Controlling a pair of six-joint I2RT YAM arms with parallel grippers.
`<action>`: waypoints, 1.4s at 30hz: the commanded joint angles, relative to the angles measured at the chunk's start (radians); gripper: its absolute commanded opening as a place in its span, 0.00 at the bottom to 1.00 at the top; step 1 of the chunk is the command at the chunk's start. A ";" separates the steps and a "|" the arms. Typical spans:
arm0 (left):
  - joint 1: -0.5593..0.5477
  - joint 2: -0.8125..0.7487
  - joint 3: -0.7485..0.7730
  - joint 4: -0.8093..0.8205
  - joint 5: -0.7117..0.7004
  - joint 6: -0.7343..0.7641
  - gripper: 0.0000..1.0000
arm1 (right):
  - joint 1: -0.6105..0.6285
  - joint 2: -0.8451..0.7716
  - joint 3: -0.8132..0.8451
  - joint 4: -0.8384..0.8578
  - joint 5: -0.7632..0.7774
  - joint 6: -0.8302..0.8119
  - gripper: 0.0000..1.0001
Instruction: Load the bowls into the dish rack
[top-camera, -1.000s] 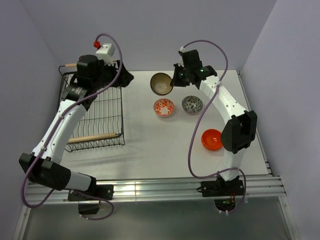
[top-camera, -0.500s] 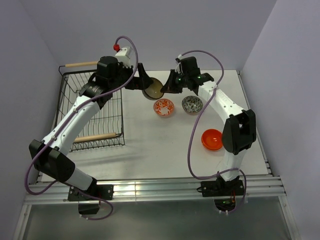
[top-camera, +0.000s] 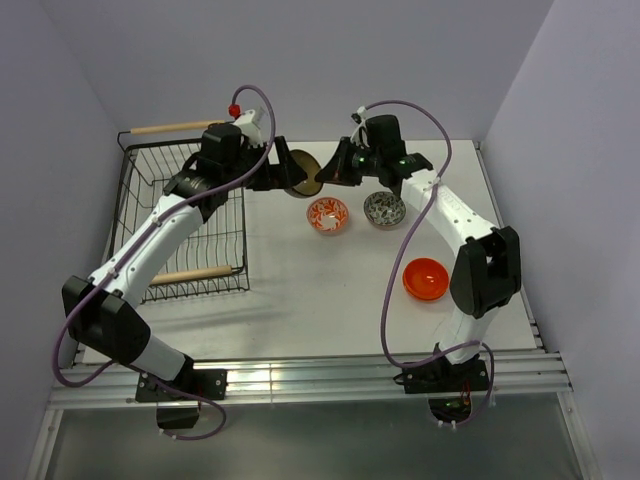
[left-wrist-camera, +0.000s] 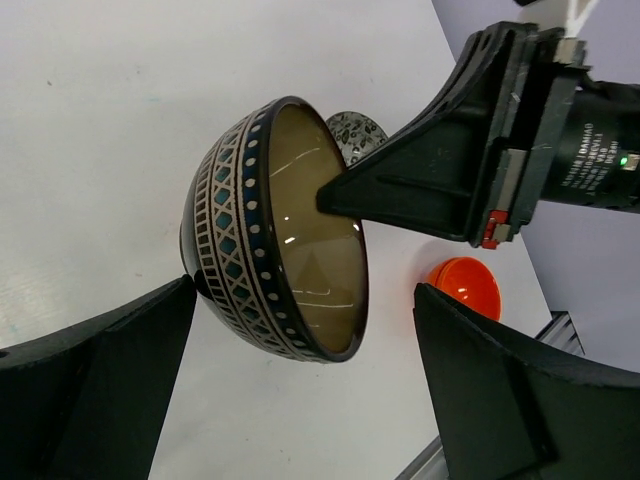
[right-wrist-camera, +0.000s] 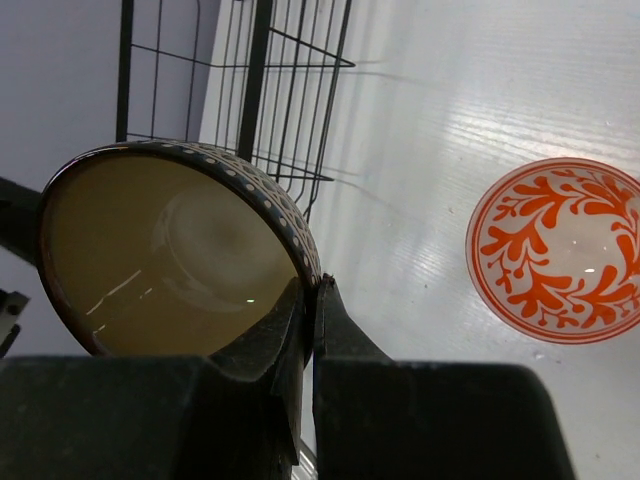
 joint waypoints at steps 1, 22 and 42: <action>0.000 -0.003 -0.014 0.025 0.024 -0.039 0.98 | 0.003 -0.077 0.005 0.140 -0.074 0.045 0.00; 0.028 0.018 -0.080 0.091 0.203 -0.186 0.98 | 0.009 -0.112 -0.089 0.310 -0.205 0.130 0.00; 0.058 -0.049 -0.143 0.166 0.219 -0.205 0.91 | 0.038 -0.114 -0.110 0.266 -0.166 0.110 0.00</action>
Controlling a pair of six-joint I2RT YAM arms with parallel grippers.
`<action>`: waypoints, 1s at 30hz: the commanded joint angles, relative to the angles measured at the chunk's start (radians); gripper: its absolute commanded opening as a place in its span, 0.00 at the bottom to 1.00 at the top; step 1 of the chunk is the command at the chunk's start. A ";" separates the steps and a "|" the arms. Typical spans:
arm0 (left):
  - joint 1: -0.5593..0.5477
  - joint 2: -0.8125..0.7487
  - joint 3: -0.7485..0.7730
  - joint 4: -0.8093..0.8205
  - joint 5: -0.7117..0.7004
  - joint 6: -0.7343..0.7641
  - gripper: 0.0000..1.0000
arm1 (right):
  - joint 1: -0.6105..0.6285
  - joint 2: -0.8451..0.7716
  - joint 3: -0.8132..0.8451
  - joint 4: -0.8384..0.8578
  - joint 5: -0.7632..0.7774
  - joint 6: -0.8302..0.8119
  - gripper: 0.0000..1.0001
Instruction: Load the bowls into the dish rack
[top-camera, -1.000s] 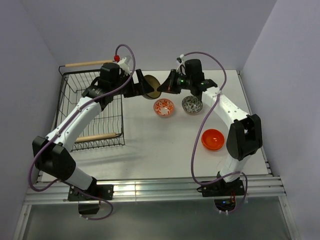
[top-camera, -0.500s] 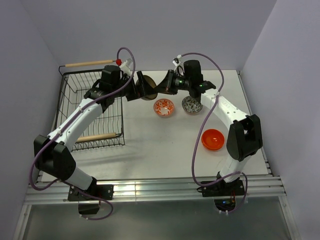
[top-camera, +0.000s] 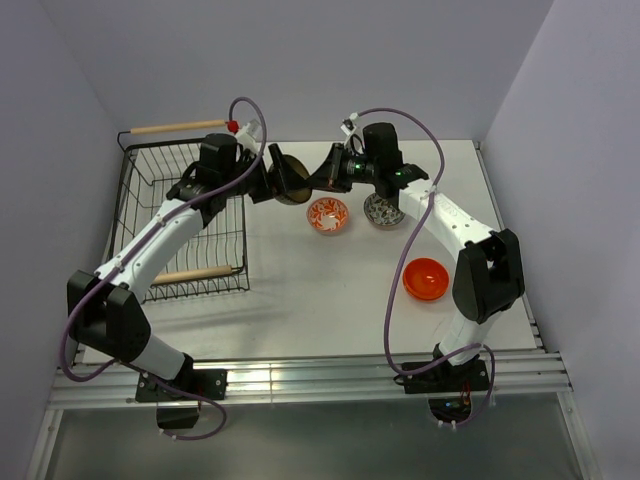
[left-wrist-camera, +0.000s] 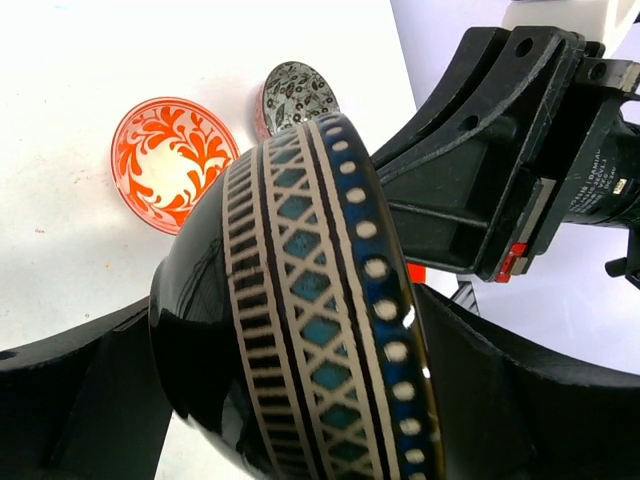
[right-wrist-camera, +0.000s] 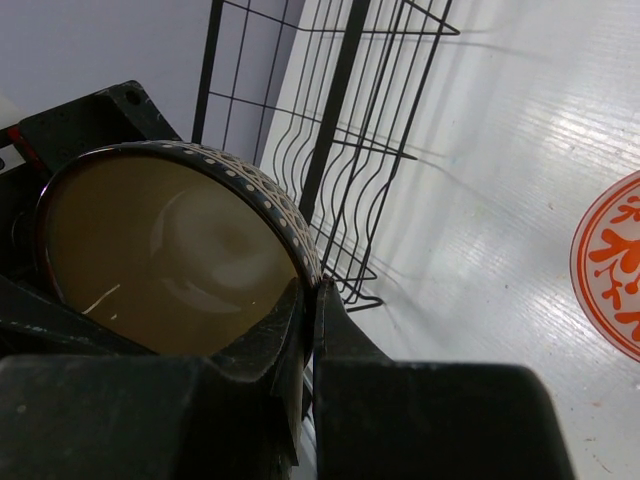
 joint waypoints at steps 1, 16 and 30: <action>0.013 -0.059 -0.010 0.054 0.031 -0.013 0.91 | 0.007 -0.074 0.007 0.060 -0.002 0.008 0.00; 0.064 -0.113 -0.108 0.191 0.200 -0.074 0.91 | 0.005 -0.048 -0.007 0.103 -0.062 0.036 0.00; 0.074 -0.113 -0.117 0.192 0.179 -0.094 0.68 | 0.015 -0.045 -0.007 0.083 -0.074 0.024 0.00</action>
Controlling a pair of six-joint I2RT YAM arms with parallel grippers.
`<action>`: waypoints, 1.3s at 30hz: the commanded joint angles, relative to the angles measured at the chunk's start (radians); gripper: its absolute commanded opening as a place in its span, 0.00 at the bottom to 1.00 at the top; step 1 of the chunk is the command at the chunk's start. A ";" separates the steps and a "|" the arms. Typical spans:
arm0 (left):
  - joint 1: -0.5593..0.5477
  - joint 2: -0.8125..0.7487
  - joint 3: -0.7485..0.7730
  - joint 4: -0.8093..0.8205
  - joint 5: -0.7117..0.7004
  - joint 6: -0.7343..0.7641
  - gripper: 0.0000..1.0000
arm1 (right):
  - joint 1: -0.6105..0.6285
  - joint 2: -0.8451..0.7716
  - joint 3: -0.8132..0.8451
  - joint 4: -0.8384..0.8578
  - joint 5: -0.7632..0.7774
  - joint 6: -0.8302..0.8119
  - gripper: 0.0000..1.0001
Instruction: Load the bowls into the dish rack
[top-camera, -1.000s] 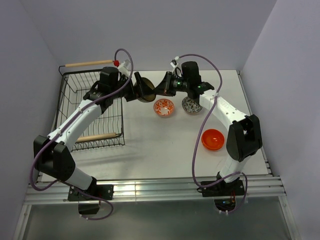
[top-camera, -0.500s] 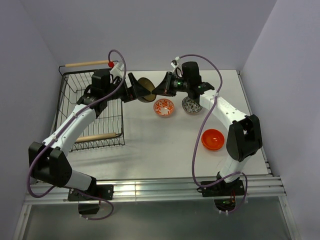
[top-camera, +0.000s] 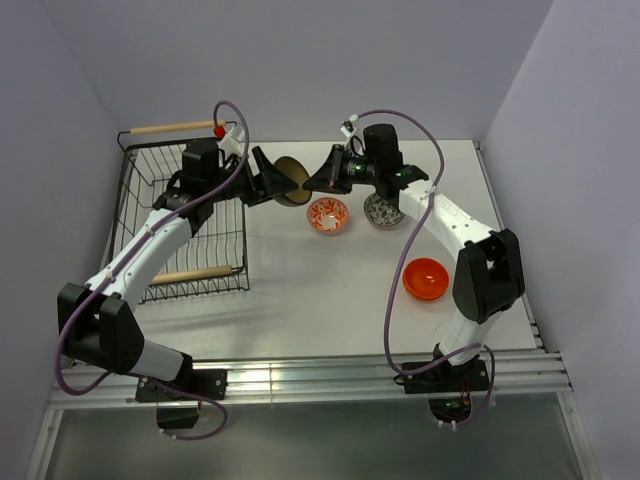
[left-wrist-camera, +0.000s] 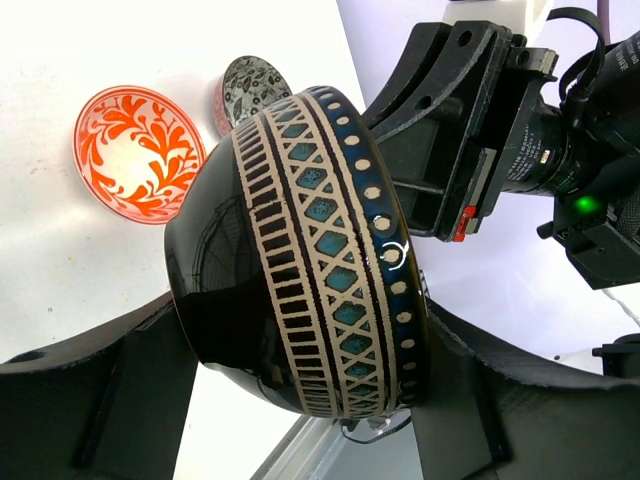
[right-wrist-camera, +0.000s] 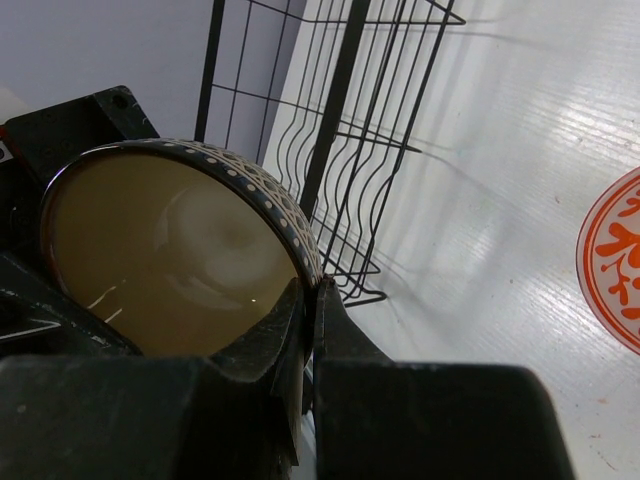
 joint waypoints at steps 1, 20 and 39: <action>0.003 -0.038 -0.006 0.075 0.031 -0.018 0.65 | 0.015 -0.042 0.006 0.080 -0.054 0.019 0.00; 0.010 -0.044 -0.015 0.051 0.030 0.001 0.00 | 0.024 -0.008 0.064 0.026 -0.067 -0.006 0.41; 0.023 -0.037 -0.007 -0.003 -0.036 0.031 0.00 | 0.025 -0.014 0.067 0.005 -0.051 -0.016 0.71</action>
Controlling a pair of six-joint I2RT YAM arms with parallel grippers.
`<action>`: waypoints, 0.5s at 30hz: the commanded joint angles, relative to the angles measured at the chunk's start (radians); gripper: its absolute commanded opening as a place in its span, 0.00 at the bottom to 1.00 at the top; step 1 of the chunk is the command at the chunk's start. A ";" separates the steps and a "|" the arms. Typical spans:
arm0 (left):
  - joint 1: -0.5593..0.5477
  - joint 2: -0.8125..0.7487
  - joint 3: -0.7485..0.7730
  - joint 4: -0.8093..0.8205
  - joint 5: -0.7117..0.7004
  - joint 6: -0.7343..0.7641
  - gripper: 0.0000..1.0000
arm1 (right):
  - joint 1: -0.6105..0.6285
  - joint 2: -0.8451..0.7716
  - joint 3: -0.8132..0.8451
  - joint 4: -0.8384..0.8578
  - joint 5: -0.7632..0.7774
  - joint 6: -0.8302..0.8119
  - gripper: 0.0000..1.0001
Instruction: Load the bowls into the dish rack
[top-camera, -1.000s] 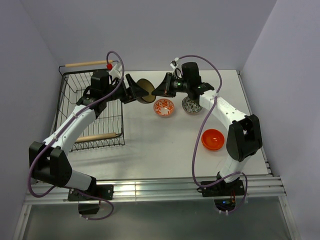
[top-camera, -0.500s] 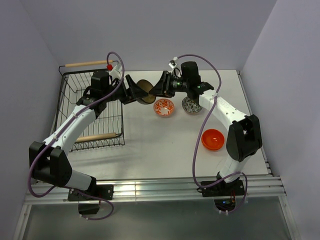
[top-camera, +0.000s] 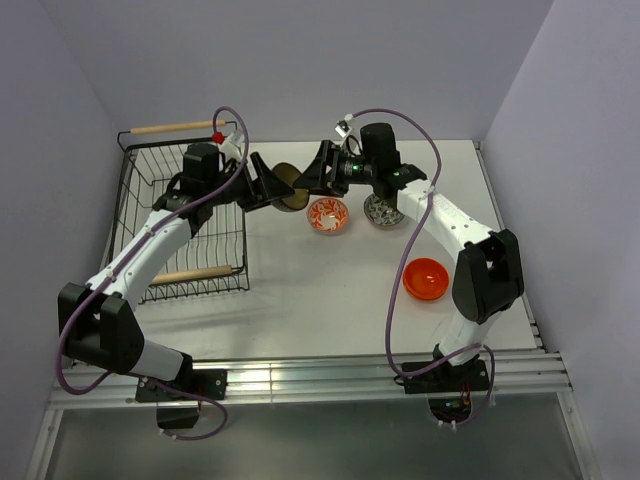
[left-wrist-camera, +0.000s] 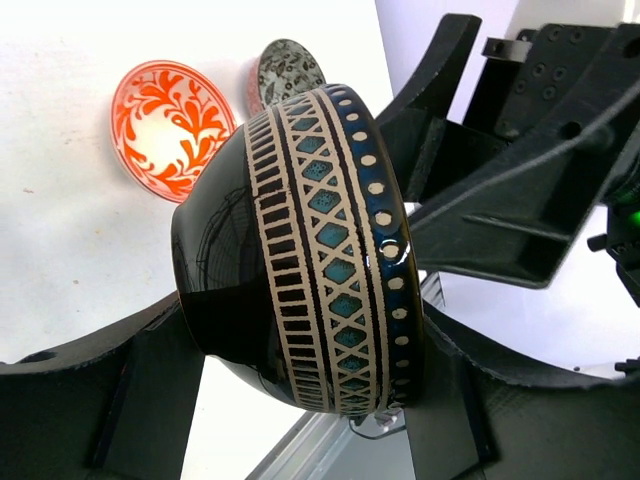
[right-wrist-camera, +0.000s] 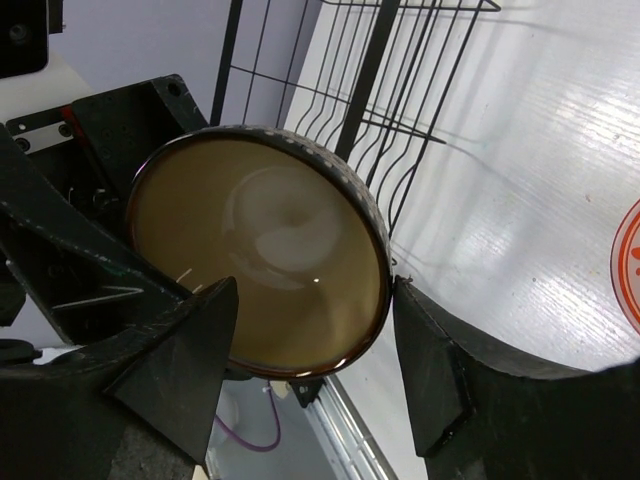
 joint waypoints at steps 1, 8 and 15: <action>0.011 -0.036 0.010 0.051 -0.013 0.017 0.00 | 0.009 -0.014 0.049 0.015 -0.015 -0.011 0.71; 0.028 -0.031 0.010 0.052 -0.012 0.012 0.00 | 0.009 -0.014 0.052 -0.016 0.003 -0.026 0.77; 0.054 -0.043 0.013 0.033 -0.007 0.032 0.00 | 0.001 -0.020 0.055 -0.060 0.023 -0.059 0.79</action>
